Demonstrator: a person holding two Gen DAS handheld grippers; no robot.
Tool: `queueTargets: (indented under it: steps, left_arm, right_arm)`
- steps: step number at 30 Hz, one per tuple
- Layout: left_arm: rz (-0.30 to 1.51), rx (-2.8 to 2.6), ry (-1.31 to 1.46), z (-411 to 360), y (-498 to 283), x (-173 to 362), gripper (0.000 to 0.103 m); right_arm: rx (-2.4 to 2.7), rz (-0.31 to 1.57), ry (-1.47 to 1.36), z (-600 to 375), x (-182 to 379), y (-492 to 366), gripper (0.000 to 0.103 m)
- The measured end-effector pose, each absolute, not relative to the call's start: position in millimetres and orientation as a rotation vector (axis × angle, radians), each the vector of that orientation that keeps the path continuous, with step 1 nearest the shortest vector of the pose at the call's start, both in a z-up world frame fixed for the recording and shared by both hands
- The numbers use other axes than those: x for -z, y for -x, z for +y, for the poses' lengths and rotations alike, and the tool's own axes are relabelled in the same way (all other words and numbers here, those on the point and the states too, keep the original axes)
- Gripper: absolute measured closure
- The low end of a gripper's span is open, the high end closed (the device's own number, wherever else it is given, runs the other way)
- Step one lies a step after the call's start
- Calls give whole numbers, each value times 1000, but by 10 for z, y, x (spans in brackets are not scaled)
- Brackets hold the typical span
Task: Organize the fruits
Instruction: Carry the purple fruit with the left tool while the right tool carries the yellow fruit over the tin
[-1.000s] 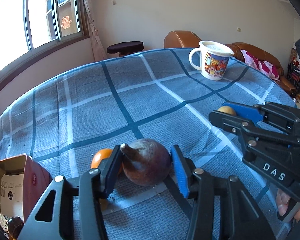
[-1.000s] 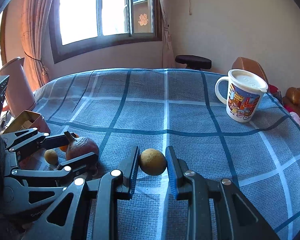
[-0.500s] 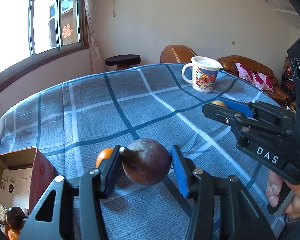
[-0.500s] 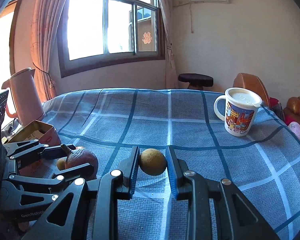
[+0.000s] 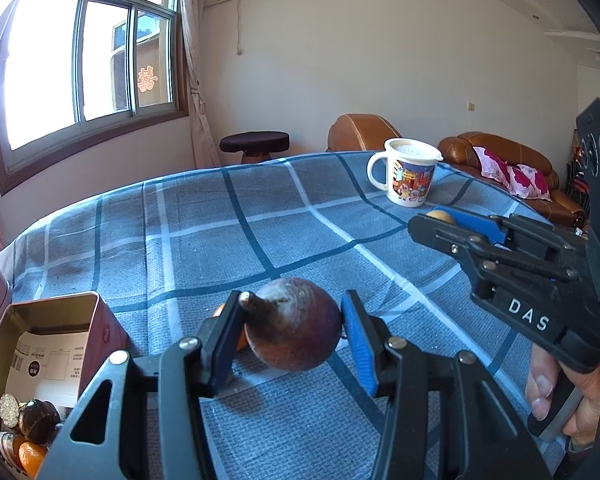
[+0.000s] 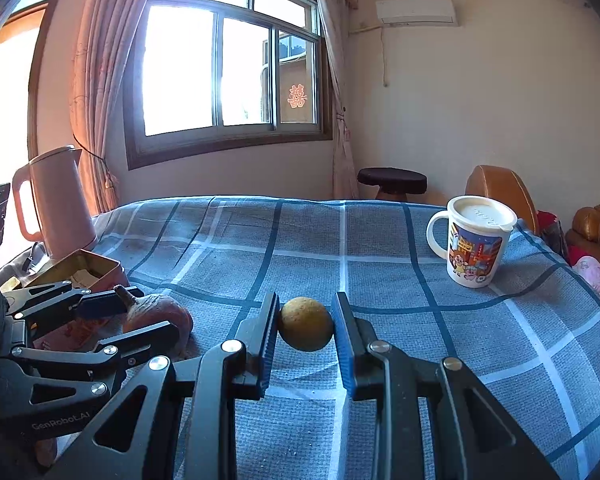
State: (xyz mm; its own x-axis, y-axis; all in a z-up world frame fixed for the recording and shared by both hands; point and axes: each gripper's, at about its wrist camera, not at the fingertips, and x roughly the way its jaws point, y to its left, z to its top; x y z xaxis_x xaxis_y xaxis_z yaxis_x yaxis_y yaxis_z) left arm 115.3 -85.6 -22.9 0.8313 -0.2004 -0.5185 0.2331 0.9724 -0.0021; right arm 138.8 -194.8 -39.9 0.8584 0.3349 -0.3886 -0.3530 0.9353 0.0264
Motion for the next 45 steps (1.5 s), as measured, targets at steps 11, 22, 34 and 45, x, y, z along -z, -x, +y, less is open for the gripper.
queueTargets:
  steps: [11,22,34,45]
  left_arm:
    - [488,222,-86,-871,-981,178,54]
    - [508,232,-81,-845,-968,169,73]
    - [669,244,-15,-615,-1034,335,22]
    - [876,339,40,-672,-1311,609,28]
  right_arm:
    - [-382,364,41,-1918,378,-1269,75]
    - [-395,352,44,-1885,369,-1211,75]
    - [-406,371,35,-1898,384,-1244,75]
    - [-413,385,37,-1890,396,-1268,75]
